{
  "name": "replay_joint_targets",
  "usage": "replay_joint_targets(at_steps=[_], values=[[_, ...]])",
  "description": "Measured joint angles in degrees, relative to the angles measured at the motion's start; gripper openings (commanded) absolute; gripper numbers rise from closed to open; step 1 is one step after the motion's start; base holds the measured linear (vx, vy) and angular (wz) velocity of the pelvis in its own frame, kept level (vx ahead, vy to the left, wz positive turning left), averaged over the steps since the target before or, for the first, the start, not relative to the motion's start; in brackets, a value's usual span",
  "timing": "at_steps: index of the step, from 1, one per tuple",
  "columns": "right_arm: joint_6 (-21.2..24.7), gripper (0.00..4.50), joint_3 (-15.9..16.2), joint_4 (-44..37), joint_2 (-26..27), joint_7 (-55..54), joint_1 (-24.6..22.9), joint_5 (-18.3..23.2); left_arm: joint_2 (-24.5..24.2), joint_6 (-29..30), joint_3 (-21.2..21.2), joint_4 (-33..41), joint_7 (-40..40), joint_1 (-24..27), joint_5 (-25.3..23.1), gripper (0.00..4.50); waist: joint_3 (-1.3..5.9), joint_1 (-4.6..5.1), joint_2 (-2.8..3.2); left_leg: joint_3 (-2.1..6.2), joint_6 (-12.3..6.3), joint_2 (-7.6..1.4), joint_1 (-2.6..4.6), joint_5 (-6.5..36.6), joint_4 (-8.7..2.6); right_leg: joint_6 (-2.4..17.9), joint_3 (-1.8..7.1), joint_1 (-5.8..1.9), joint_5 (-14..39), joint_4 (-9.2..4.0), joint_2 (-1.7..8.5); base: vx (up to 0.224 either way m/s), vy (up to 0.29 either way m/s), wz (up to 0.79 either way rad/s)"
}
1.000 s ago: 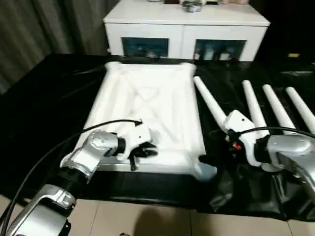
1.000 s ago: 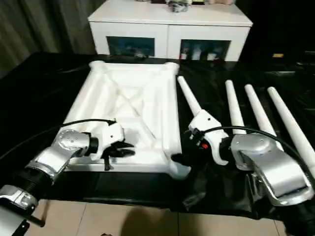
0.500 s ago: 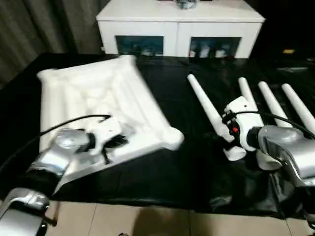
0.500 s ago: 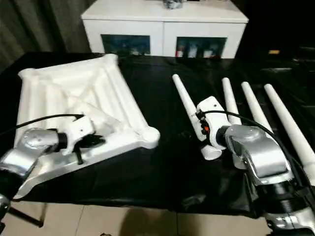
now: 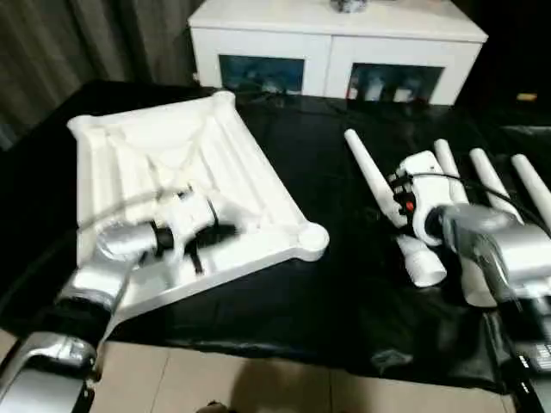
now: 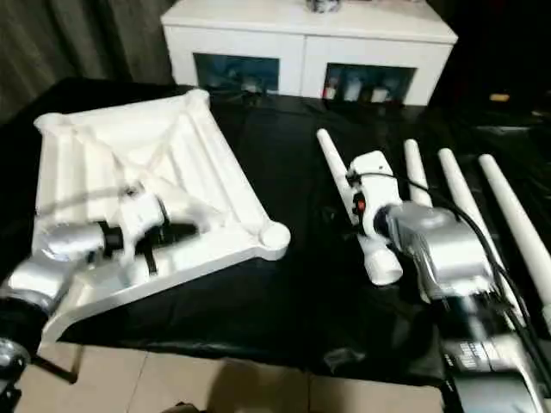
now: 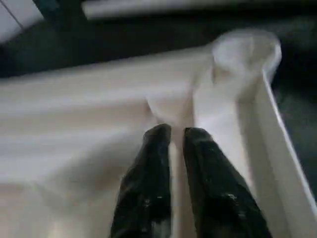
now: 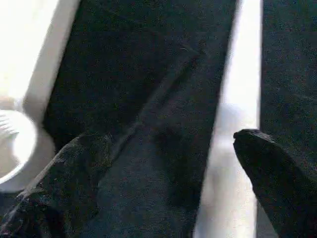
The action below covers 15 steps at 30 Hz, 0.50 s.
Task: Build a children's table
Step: Pick table leg
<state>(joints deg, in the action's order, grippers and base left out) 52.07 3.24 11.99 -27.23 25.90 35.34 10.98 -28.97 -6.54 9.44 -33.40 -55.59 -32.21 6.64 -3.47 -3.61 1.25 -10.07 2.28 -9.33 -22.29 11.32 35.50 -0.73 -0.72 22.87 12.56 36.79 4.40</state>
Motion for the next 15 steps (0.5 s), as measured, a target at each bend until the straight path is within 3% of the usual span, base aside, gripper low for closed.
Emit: replay_joint_targets(at_steps=[5,8,11,13,15], values=[[-1.8,4.50,0.4,14.0,0.0,-1.8,9.7,-2.8,-3.3,15.0,-2.0,11.2,-0.8,0.6,3.5,1.37,-0.02,0.40,0.05,0.00,0.15,-0.05,-0.01,-0.1,0.05,0.0,-0.01,0.13,0.0,0.23,-0.04,0.000,0.000,0.00],[-5.3,4.50,1.1,21.3,-0.5,-1.5,13.9,-4.6,-4.0,20.0,-4.0,18.3,-0.9,2.0,6.5,1.73,0.01,0.30,0.18,0.00,0.16,-0.06,0.02,-0.1,0.05,0.0,-0.01,0.08,0.0,0.20,-0.05,0.000,0.000,0.00],[-7.5,4.50,3.2,31.1,-0.2,-1.6,15.8,-6.9,-0.9,25.8,-3.5,29.6,1.4,7.5,11.9,1.82,0.00,-0.02,0.15,0.00,0.07,-0.05,-0.08,0.0,0.13,0.1,-0.06,0.03,0.1,0.15,-0.01,0.000,0.000,0.00],[-8.0,4.50,4.0,36.1,0.4,-0.8,16.2,-7.4,-0.1,30.0,-2.3,34.8,1.6,9.3,14.8,2.16,-0.03,-0.10,0.18,-0.01,0.05,-0.07,-0.26,0.0,0.24,0.1,-0.09,0.18,0.1,0.22,-0.01,0.000,0.000,0.00],[-8.7,4.50,4.0,39.9,0.7,0.3,16.5,-7.5,-0.1,33.0,-2.1,39.8,2.4,10.0,16.2,2.16,-0.04,0.02,0.17,-0.01,0.04,-0.09,-0.25,0.0,0.25,0.1,-0.10,0.19,0.1,0.26,-0.02,0.000,0.000,0.00]])
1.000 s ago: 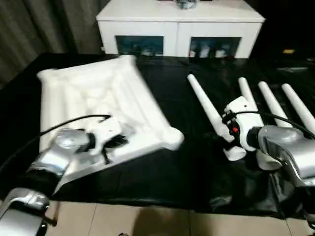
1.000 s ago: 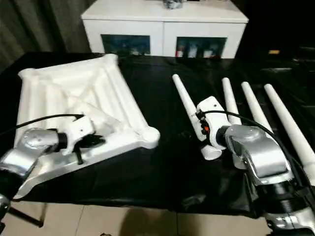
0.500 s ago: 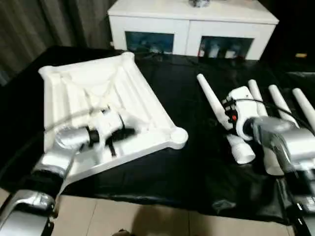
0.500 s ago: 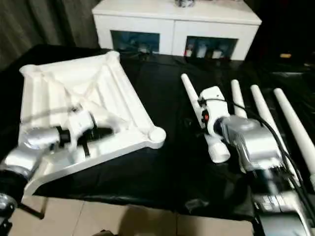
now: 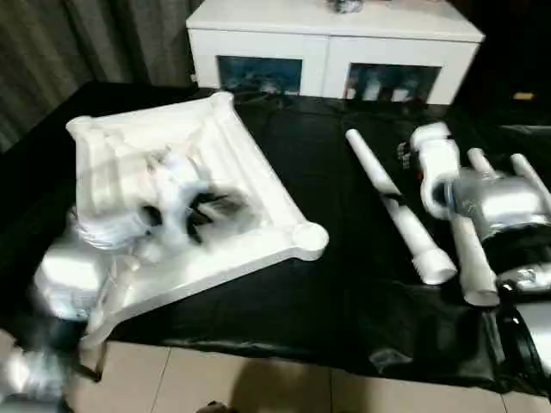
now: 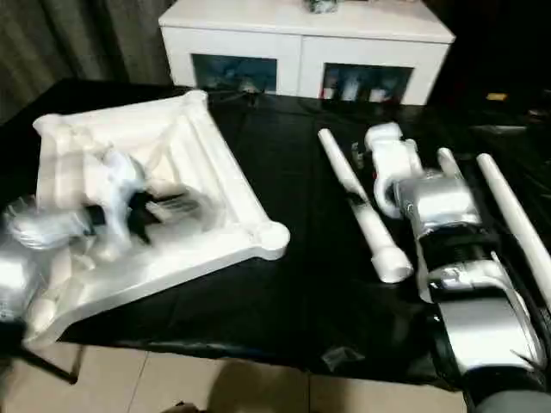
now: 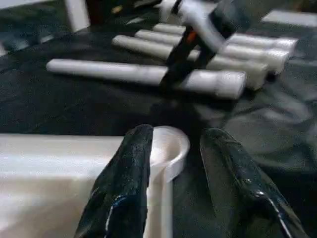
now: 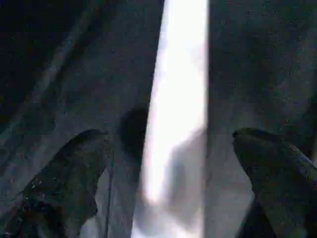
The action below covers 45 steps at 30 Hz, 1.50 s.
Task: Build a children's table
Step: Pick table leg
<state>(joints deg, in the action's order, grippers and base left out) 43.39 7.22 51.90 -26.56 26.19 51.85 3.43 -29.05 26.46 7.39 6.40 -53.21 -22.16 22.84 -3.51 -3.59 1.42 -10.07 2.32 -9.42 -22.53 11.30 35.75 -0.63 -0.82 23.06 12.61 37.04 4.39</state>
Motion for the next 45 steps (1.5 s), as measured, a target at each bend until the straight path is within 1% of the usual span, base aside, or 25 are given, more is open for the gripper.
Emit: replay_joint_targets(at_steps=[1,2,6,7,8,10,11,13,14,16,17,19,21,27,28,30,32,33,34,36,38,41,42,44,45], values=[[-0.3,4.50,0.0,1.4,0.0,0.3,0.2,-0.1,0.1,1.1,0.3,2.4,0.2,0.0,0.2,2.26,0.00,0.03,-0.01,0.00,0.00,-0.01,0.04,0.0,0.00,0.0,-0.01,-0.01,0.0,0.01,0.00,0.000,0.000,0.00],[-0.5,4.50,0.0,3.0,0.1,0.8,0.9,-0.1,0.1,2.1,0.4,3.9,0.6,0.1,0.1,2.26,-0.01,0.08,-0.07,0.00,0.00,-0.02,0.06,0.0,0.00,0.0,0.00,-0.03,0.0,0.03,-0.01,0.000,0.000,0.00],[-1.0,4.50,0.3,8.1,0.1,3.5,3.5,-1.6,0.3,5.5,2.4,7.1,2.2,1.6,-0.2,2.26,-0.06,0.49,-0.27,-0.05,-0.05,-0.08,0.13,0.0,0.00,0.0,0.01,-0.04,0.0,0.06,-0.05,0.000,0.000,0.00],[-1.1,4.20,0.6,9.6,0.2,4.2,4.0,-1.9,0.3,6.7,2.6,7.7,2.7,2.1,-0.1,2.27,-0.12,0.48,-0.39,-0.05,-0.05,-0.09,0.12,-0.1,0.00,0.0,0.00,-0.04,0.0,0.06,-0.06,0.000,0.000,0.00],[-1.2,4.20,0.8,10.9,0.2,4.8,4.3,-2.0,0.1,7.8,2.6,8.9,3.4,2.5,0.0,2.28,-0.16,0.45,-0.51,-0.05,-0.05,-0.10,0.12,-0.1,0.00,0.0,0.00,-0.03,0.0,0.06,-0.06,0.000,0.000,0.00],[-1.3,4.01,1.0,13.3,0.8,5.5,4.5,-2.1,-0.3,10.0,2.6,11.6,4.3,3.0,0.6,2.28,-0.14,0.22,-0.69,-0.06,-0.06,-0.11,0.07,-0.1,0.00,0.0,-0.01,-0.02,0.0,0.03,-0.06,0.000,0.000,0.00],[-1.4,4.01,1.0,13.8,0.9,5.6,4.8,-2.1,-0.5,10.7,2.5,12.6,4.6,3.2,1.1,2.28,-0.12,0.19,-0.72,-0.09,-0.08,-0.10,0.07,0.0,0.01,0.0,0.00,-0.02,0.0,0.02,-0.06,0.000,0.000,0.00],[-1.4,3.73,1.0,14.7,1.1,5.9,5.3,-2.1,-0.6,11.6,2.5,13.7,4.8,3.3,1.6,2.28,-0.07,0.10,-0.95,-0.10,-0.10,-0.10,0.07,-0.1,0.02,0.0,0.00,-0.02,0.0,0.02,-0.06,0.000,0.000,0.00],[-1.4,3.73,1.0,15.3,1.2,6.3,5.4,-2.1,-0.7,12.0,2.5,14.0,4.9,3.3,1.7,2.28,-0.09,0.11,-1.10,-0.10,-0.11,-0.11,0.08,-0.1,0.02,0.0,0.00,-0.02,0.0,0.04,-0.06,0.000,0.000,0.00],[-1.6,3.50,1.3,16.8,1.3,7.3,6.3,-3.4,-1.0,12.7,2.5,14.7,5.2,3.4,1.7,2.28,-0.08,0.05,-1.38,-0.12,-0.12,-0.15,0.07,-0.1,0.02,0.1,-0.03,-0.02,0.0,0.05,-0.06,0.000,0.000,0.00],[-1.7,3.50,1.3,17.1,1.3,7.5,6.3,-3.8,-1.2,13.0,2.5,14.9,5.3,3.4,1.7,2.28,-0.04,0.05,-1.49,-0.13,-0.12,-0.15,0.08,-0.1,0.02,0.1,-0.03,-0.03,0.0,0.05,-0.06,0.000,0.000,0.00],[-2.4,3.23,1.3,18.1,1.3,7.9,6.4,-4.0,-1.7,13.4,2.5,15.1,5.5,3.6,1.7,2.28,-0.05,0.04,-1.59,-0.14,-0.12,-0.14,0.07,-0.1,0.04,0.1,-0.01,-0.03,0.0,0.04,-0.04,0.000,0.000,0.00],[-2.8,3.14,1.2,18.5,1.3,7.9,6.5,-4.0,-1.9,13.8,2.5,15.2,5.9,3.6,1.7,2.28,-0.05,0.02,-1.62,-0.15,-0.12,-0.14,0.07,-0.1,0.06,0.1,-0.01,-0.04,-0.1,0.04,-0.04,0.000,0.000,0.00],[-3.7,2.59,1.2,18.7,1.3,7.8,6.6,-4.1,-2.0,15.2,2.4,15.9,6.5,3.4,2.0,2.28,-0.06,-0.01,-1.64,-0.15,-0.13,-0.14,0.06,-0.1,0.07,0.1,-0.01,-0.03,-0.1,0.05,-0.04,0.000,0.000,0.00],[-3.8,2.40,1.0,18.7,1.3,7.8,6.6,-4.2,-2.0,15.4,2.4,15.9,6.6,3.4,2.0,2.55,-0.06,-0.01,-1.64,-0.15,-0.13,-0.14,0.06,-0.1,0.07,0.1,-0.01,-0.03,-0.1,0.05,-0.04,0.000,0.000,0.00],[-3.8,2.33,0.0,19.0,1.3,7.8,6.7,-4.1,-2.1,15.8,2.4,15.9,6.9,3.3,2.1,2.61,-0.06,-0.03,-1.64,-0.15,-0.13,-0.14,0.05,-0.1,0.07,0.1,-0.01,-0.03,-0.1,0.05,-0.04,0.000,0.000,0.00],[-4.0,2.07,-0.6,19.1,1.2,7.8,6.7,-3.9,-2.0,16.1,2.1,15.9,7.6,3.1,2.1,2.97,-0.06,-0.07,-1.63,-0.15,-0.13,-0.14,0.04,-0.1,0.07,0.1,-0.01,-0.02,-0.1,0.05,-0.04,0.000,0.000,0.00],[-4.2,2.07,-0.7,19.1,1.1,8.0,6.7,-3.9,-1.8,16.3,1.7,15.8,8.2,2.9,2.1,2.97,-0.06,-0.08,-1.62,-0.15,-0.13,-0.14,0.05,-0.1,0.07,0.1,-0.01,-0.02,-0.1,0.05,-0.04,0.000,0.000,0.00],[-4.5,1.95,-0.7,19.1,1.1,8.3,6.7,-3.8,-1.6,16.6,1.2,15.7,8.8,2.4,2.1,3.07,-0.06,-0.07,-1.62,-0.15,-0.13,-0.15,0.04,-0.1,0.08,0.1,-0.01,-0.02,-0.1,0.05,-0.04,0.000,0.000,0.00],[-4.7,1.89,-0.8,19.1,0.9,8.8,6.7,-3.7,-0.9,17.1,0.1,15.2,10.0,1.3,2.1,3.13,-0.06,-0.08,-1.61,-0.15,-0.13,-0.14,0.04,-0.1,0.09,0.1,-0.01,-0.02,-0.1,0.06,-0.04,0.000,0.000,0.00],[-4.4,1.84,-2.3,18.6,0.5,10.0,6.7,-2.7,0.8,17.9,-1.4,12.7,13.1,-0.5,1.8,3.44,-0.08,-0.21,-1.57,-0.15,-0.17,-0.15,0.02,-0.1,0.12,0.1,-0.02,-0.02,-0.1,0.06,-0.04,0.000,0.000,0.00],[-2.9,1.84,-3.4,17.4,0.2,11.8,6.7,-1.7,1.1,18.2,-2.8,9.3,16.2,-2.3,0.7,3.64,-0.06,-0.32,-1.53,-0.15,-0.18,-0.15,0.00,-0.1,0.12,0.2,-0.03,-0.02,-0.1,0.05,-0.04,0.000,0.000,0.00],[-2.3,1.84,-3.6,17.0,0.0,12.0,6.7,-1.5,1.5,18.2,-3.3,8.6,16.9,-2.8,0.5,3.64,-0.07,-0.37,-1.52,-0.15,-0.19,-0.15,0.00,-0.1,0.12,0.2,-0.03,-0.02,-0.1,0.05,-0.04,0.000,0.000,0.00],[-1.6,1.83,-4.3,15.9,-0.2,12.4,6.7,-1.0,2.6,18.3,-4.2,8.0,18.1,-3.4,0.5,3.94,-0.07,-0.47,-1.48,-0.15,-0.28,-0.15,-0.03,-0.2,0.13,0.2,-0.03,0.00,-0.1,0.04,-0.04,0.000,0.000,0.00],[-1.6,1.83,-5.1,15.3,-0.3,12.5,6.6,-0.4,3.6,18.7,-4.7,7.7,19.1,-4.0,0.7,3.94,-0.08,-0.60,-1.46,-0.15,-0.29,-0.16,-0.04,-0.2,0.14,0.2,-0.04,0.00,-0.1,0.04,-0.04,0.000,0.000,0.00]])
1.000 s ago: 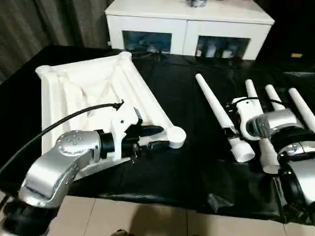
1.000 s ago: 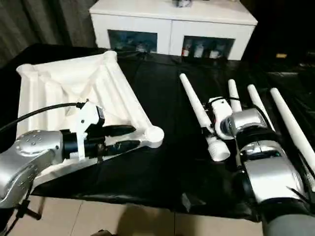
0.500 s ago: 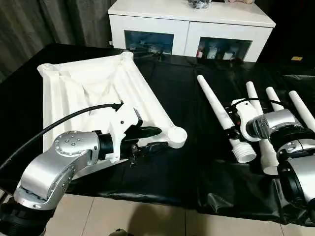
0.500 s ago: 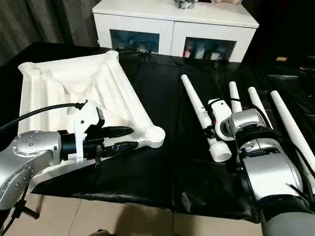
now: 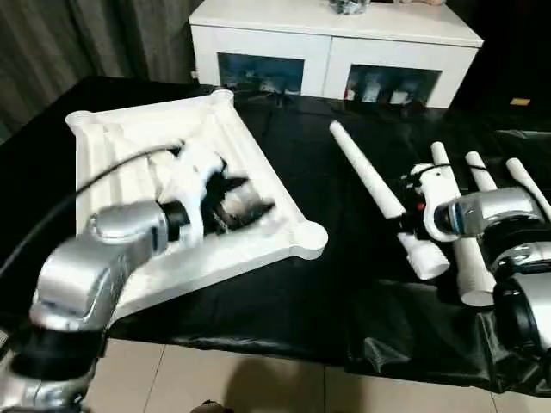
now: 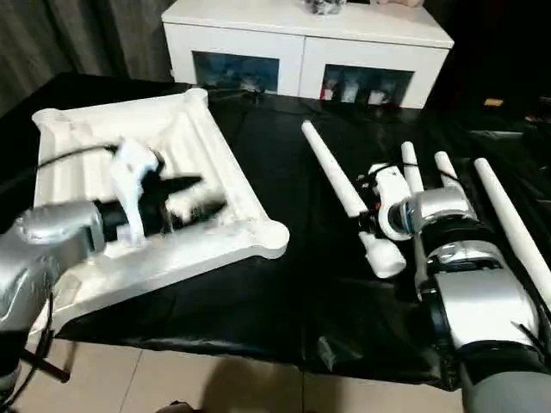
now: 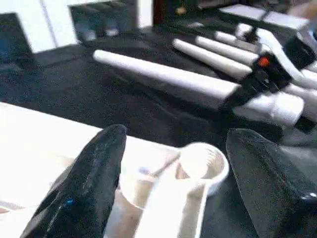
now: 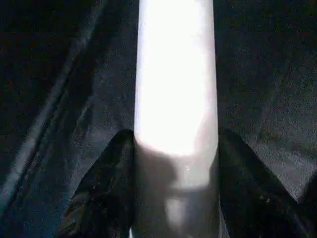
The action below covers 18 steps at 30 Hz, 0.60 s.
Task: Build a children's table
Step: Pick table leg
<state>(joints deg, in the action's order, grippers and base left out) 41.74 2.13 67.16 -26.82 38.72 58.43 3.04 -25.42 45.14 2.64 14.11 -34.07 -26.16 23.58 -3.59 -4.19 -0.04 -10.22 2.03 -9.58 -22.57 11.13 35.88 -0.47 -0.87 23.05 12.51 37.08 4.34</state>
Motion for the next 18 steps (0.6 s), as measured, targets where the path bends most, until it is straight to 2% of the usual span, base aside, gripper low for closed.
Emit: replay_joint_targets(at_steps=[4,6,9,11,13,16,18], values=[[-7.4,1.83,-6.3,-10.4,1.7,1.4,-2.7,6.3,7.6,2.9,-5.6,-3.5,8.0,-7.1,1.7,4.39,-0.02,-0.60,0.07,0.00,0.00,-0.03,-0.06,0.0,0.07,0.1,0.00,0.05,-0.1,0.00,-0.01,0.000,0.000,0.00],[-9.1,1.83,-7.9,-16.8,2.6,4.1,-4.6,9.3,10.1,3.6,-7.6,-4.2,10.0,-9.2,3.7,4.43,0.02,-0.85,0.06,0.00,-0.16,-0.03,-0.05,-0.1,0.07,0.1,-0.01,0.01,-0.1,-0.02,-0.01,0.000,0.000,0.00],[-6.4,1.83,-8.6,-30.1,4.9,12.5,-11.2,15.4,16.1,5.5,-11.6,-6.4,12.1,-11.9,10.0,4.50,0.04,-1.44,-0.02,0.01,-0.35,-0.02,-0.09,-0.1,0.10,0.1,-0.02,-0.01,-0.1,-0.08,0.00,0.000,0.000,0.00],[-3.7,1.82,-8.2,-34.7,6.6,16.1,-14.2,18.5,18.7,6.8,-12.1,-7.2,12.9,-13.5,12.8,4.50,0.04,-1.91,-0.01,0.03,-0.44,-0.03,-0.21,-0.1,0.27,0.2,-0.04,0.03,-0.2,-0.05,0.01,0.000,0.000,0.00],[-1.8,1.82,-8.0,-37.8,6.8,17.6,-15.9,20.8,20.0,7.8,-13.0,-7.6,13.4,-14.6,14.2,4.50,0.03,-2.22,0.00,0.05,-0.55,-0.04,-0.31,-0.1,0.38,0.3,-0.05,0.05,-0.2,-0.06,0.01,0.000,0.000,0.00],[1.7,1.82,-8.4,-46.6,6.9,19.2,-19.0,25.7,21.2,9.2,-14.8,-8.9,13.5,-15.6,16.2,4.50,-0.01,-2.31,-0.13,0.05,-0.63,-0.03,-0.32,-0.2,0.42,0.4,-0.05,0.03,-0.3,-0.08,0.03,0.000,0.000,0.00],[3.1,1.82,-8.4,-50.3,7.3,19.5,-20.1,27.5,21.4,10.0,-14.8,-8.9,13.5,-16.3,17.3,4.50,-0.02,-2.28,-0.15,0.05,-0.60,-0.02,-0.32,-0.2,0.45,0.4,-0.04,0.02,-0.4,-0.08,0.05,0.000,0.000,0.00]])
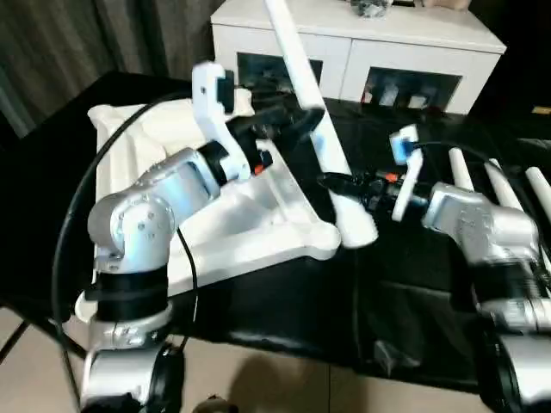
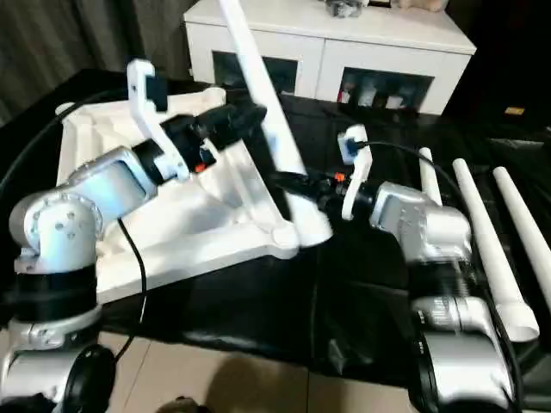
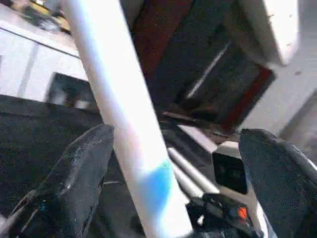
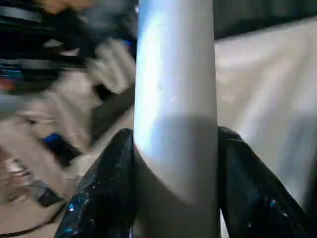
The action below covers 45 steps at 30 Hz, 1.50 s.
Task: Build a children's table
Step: Pick table leg
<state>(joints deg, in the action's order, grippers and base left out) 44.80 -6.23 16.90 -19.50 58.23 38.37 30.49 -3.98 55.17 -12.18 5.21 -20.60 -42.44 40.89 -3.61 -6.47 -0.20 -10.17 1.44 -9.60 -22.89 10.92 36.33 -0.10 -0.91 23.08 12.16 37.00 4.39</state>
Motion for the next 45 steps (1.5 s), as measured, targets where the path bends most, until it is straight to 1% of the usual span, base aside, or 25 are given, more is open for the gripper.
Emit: replay_joint_targets(at_steps=[6,9,11,14,15,16,20,21,23,24,25,26,27,28,30,33,34,35,37,42,45], values=[[3.6,1.82,-0.9,-4.3,0.1,0.1,-0.6,2.8,0.1,0.9,1.2,0.1,-0.1,-0.6,0.5,4.50,-0.02,0.06,-0.10,0.00,0.16,0.01,0.00,-0.1,-0.01,0.0,0.00,0.00,-0.1,0.00,0.02,0.000,0.000,0.00],[4.5,1.82,-0.8,-6.1,0.0,0.0,-1.0,3.7,0.6,1.2,2.0,0.2,0.0,-0.6,0.5,4.50,-0.01,-0.02,-0.19,0.00,0.16,0.01,-0.01,-0.1,-0.01,0.0,0.00,0.00,-0.1,-0.03,0.02,0.000,0.000,0.00],[5.0,1.82,-0.7,-7.6,0.0,-0.5,-2.1,4.3,0.8,1.6,2.1,0.2,0.1,-0.6,0.9,4.50,-0.02,0.01,-0.25,0.00,0.16,0.01,-0.04,-0.1,-0.03,0.0,0.00,0.01,-0.1,-0.06,0.02,0.000,0.000,0.00],[5.5,1.82,-0.6,-7.9,0.0,-0.8,-2.5,4.8,0.8,2.0,2.0,0.3,0.2,-0.4,1.1,4.50,-0.02,0.06,-0.26,0.00,0.16,0.01,-0.06,-0.1,-0.04,0.0,-0.01,0.03,-0.1,-0.05,0.02,0.000,0.000,0.00],[5.7,1.82,-0.4,-8.1,0.0,-1.0,-2.5,4.8,0.7,2.0,2.1,0.3,0.2,-0.3,1.1,4.32,-0.02,0.08,-0.26,0.00,0.16,0.01,-0.05,-0.1,-0.04,0.0,-0.01,0.03,-0.1,-0.05,0.02,0.000,0.000,0.00],[5.7,1.82,0.1,-8.5,0.1,-1.8,-2.5,4.4,0.5,2.0,2.4,0.3,0.3,0.0,1.1,4.32,-0.02,0.19,-0.26,0.00,0.17,0.00,-0.05,-0.1,-0.05,0.0,-0.01,0.03,-0.1,-0.05,0.02,0.000,0.000,0.00],[3.8,1.82,2.5,-11.5,1.1,-5.1,-2.9,1.9,0.7,2.0,2.6,0.3,2.1,0.5,0.2,3.88,-0.03,0.20,-0.28,0.00,0.20,0.00,-0.05,-0.1,-0.07,0.0,-0.01,0.05,-0.1,-0.05,0.02,0.000,0.000,0.00],[3.4,1.82,2.9,-12.1,1.5,-5.7,-3.0,1.3,0.8,2.0,2.6,0.3,2.4,0.6,0.0,3.88,-0.03,0.20,-0.29,0.00,0.20,0.00,-0.05,-0.1,-0.07,0.0,-0.01,0.04,-0.1,-0.06,0.02,0.000,0.000,0.00],[2.2,1.82,3.6,-13.6,2.9,-8.0,-3.2,0.2,1.0,2.0,2.4,0.4,3.4,0.6,-0.1,3.66,-0.06,0.19,-0.34,0.00,0.20,0.00,-0.05,-0.1,-0.09,0.0,-0.01,0.05,-0.1,-0.08,0.02,0.000,0.000,0.00],[1.8,1.82,4.0,-14.3,3.6,-9.0,-3.4,-0.2,1.2,2.0,2.4,0.3,3.9,0.7,-0.2,3.66,-0.06,0.16,-0.35,0.00,0.20,0.00,-0.06,-0.1,-0.10,0.0,-0.01,0.05,-0.1,-0.10,0.02,0.000,0.000,0.00],[0.9,1.82,4.6,-14.7,4.7,-10.6,-3.4,-1.1,1.4,2.0,2.3,0.3,4.8,0.8,-0.7,3.50,-0.07,0.17,-0.35,0.00,0.20,0.01,-0.06,-0.1,-0.10,0.0,-0.01,0.04,-0.1,-0.11,0.02,0.000,0.000,0.00],[0.4,1.82,4.9,-14.9,5.4,-11.8,-3.4,-1.7,1.6,1.8,2.3,0.3,5.4,0.9,-1.0,3.50,-0.07,0.18,-0.36,0.00,0.21,0.01,-0.07,-0.1,-0.11,-0.1,-0.01,0.04,-0.2,-0.13,0.02,0.000,0.000,0.00],[-0.2,1.82,5.2,-15.4,6.1,-13.0,-3.6,-2.4,1.8,1.8,2.3,0.3,6.1,1.1,-1.4,3.33,-0.07,0.18,-0.37,0.00,0.21,0.01,-0.08,-0.1,-0.11,-0.1,-0.01,0.04,-0.2,-0.18,0.02,0.000,0.000,0.00],[-1.1,1.82,5.8,-16.1,6.8,-14.5,-3.9,-3.5,2.1,1.5,2.3,0.3,6.7,1.2,-1.9,3.33,-0.07,0.17,-0.36,0.00,0.21,0.01,-0.10,-0.1,-0.13,-0.2,-0.01,0.04,-0.2,-0.26,0.02,0.000,0.000,0.00],[-2.8,1.82,6.9,-16.7,7.8,-16.8,-4.1,-5.3,2.3,0.7,2.2,-0.1,7.8,1.3,-2.7,3.12,-0.07,0.30,-0.36,0.00,0.23,0.01,-0.15,-0.1,-0.16,-0.4,-0.01,0.04,-0.4,-0.39,0.02,0.000,0.000,0.00],[-5.2,1.82,7.6,-16.8,8.9,-20.0,-4.1,-7.2,3.2,-0.2,1.9,-0.8,9.2,1.2,-3.3,2.86,-0.07,0.38,-0.36,0.00,0.32,0.03,-0.17,-0.1,-0.29,-0.6,0.00,0.01,-0.5,-0.65,0.02,0.000,0.000,0.00],[-6.5,1.82,8.3,-16.8,9.1,-21.3,-4.0,-8.6,3.5,-0.6,1.8,-1.4,9.8,1.2,-3.5,2.71,-0.07,0.44,-0.36,0.00,0.39,0.05,-0.17,-0.2,-0.42,-0.7,0.01,0.00,-0.6,-0.78,0.02,0.000,0.000,0.00],[-7.5,1.82,8.8,-16.8,9.1,-22.2,-4.1,-9.5,3.5,-1.0,1.8,-1.8,10.3,1.1,-3.5,2.71,-0.07,0.49,-0.36,0.00,0.42,0.05,-0.17,-0.2,-0.48,-0.8,0.01,0.00,-0.7,-0.87,0.01,0.000,0.000,0.00],[-8.9,1.82,9.5,-16.8,9.1,-23.2,-4.1,-11.3,3.6,-1.9,1.4,-2.5,10.9,1.0,-3.6,2.52,-0.07,0.62,-0.36,0.00,0.43,0.06,-0.18,-0.2,-0.53,-0.8,0.01,0.01,-0.7,-0.89,0.01,0.000,0.000,0.00],[-11.6,1.82,11.2,-16.8,9.2,-24.7,-4.8,-13.8,3.9,-2.1,1.4,-3.2,10.9,1.0,-4.4,2.09,-0.07,0.93,-0.36,0.00,0.44,0.05,-0.17,-0.2,-0.65,-0.8,0.00,0.04,-0.7,-0.93,-0.01,0.000,0.000,0.00],[-12.5,1.82,11.9,-16.8,9.2,-25.3,-4.9,-14.9,3.9,-2.3,1.5,-3.2,10.8,1.0,-4.5,1.94,-0.07,1.23,-0.36,0.00,0.44,0.05,-0.17,-0.2,-0.66,-0.8,0.00,0.04,-0.7,-0.94,-0.02,0.000,0.000,0.00]])
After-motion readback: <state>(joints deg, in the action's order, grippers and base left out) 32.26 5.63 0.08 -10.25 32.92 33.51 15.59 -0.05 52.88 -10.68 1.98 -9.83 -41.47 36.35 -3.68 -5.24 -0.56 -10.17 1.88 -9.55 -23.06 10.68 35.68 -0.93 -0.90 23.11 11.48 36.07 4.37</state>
